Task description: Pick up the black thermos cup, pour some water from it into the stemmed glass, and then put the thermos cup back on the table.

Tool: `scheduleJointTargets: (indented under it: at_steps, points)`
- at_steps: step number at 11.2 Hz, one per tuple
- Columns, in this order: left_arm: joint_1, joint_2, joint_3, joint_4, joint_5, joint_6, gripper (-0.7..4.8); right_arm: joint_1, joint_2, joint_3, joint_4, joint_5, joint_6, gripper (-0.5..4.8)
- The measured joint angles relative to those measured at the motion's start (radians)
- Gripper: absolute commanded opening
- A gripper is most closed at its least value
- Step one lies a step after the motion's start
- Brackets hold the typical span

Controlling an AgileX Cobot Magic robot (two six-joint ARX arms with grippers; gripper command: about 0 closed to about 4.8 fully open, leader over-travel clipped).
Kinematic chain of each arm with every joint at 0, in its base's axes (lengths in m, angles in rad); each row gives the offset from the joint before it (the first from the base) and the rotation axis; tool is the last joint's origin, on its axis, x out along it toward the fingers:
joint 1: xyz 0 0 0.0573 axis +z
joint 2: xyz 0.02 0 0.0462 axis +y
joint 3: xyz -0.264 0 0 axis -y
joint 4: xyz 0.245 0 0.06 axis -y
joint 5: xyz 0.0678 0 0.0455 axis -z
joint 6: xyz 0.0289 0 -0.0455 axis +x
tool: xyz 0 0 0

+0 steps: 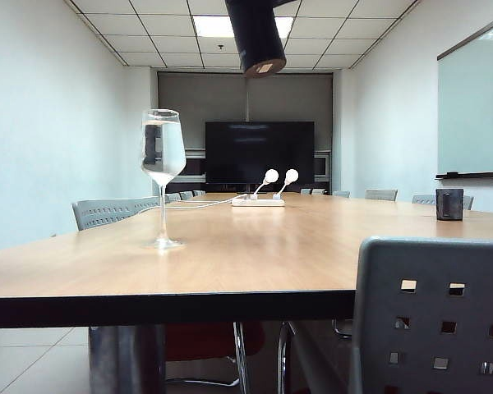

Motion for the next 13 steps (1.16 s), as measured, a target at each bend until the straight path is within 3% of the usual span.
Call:
scheduleJointTargets:
  at_steps: [4, 5, 7, 9, 11, 13]
  points:
    - [0.0, 0.001, 0.0, -0.032, 0.0, 0.004, 4.79, 0.0, 0.016, -0.309, 0.249, 0.0, 0.008, 2.1]
    - [0.0, 0.0, 0.0, -0.037, 0.0, 0.004, 4.79, -0.001, 0.016, -0.57, 0.469, 0.0, 0.097, 2.1]
    - [0.0, 0.0, 0.0, -0.039, -0.001, 0.004, 4.79, -0.001, 0.015, -0.649, 0.534, 0.0, 0.104, 2.1]
    - [0.0, 0.0, 0.0, -0.052, -0.001, 0.03, 4.79, -0.001, -0.004, -0.813, 0.853, 0.0, 0.155, 2.1]
    - [0.0, 0.0, 0.0, -0.053, -0.001, 0.03, 4.79, -0.001, -0.006, -0.855, 0.888, 0.01, 0.158, 1.95]
    - [0.0, 0.0, 0.0, -0.06, -0.001, 0.03, 4.79, -0.001, -0.006, -0.972, 1.022, 0.079, 0.161, 1.69]
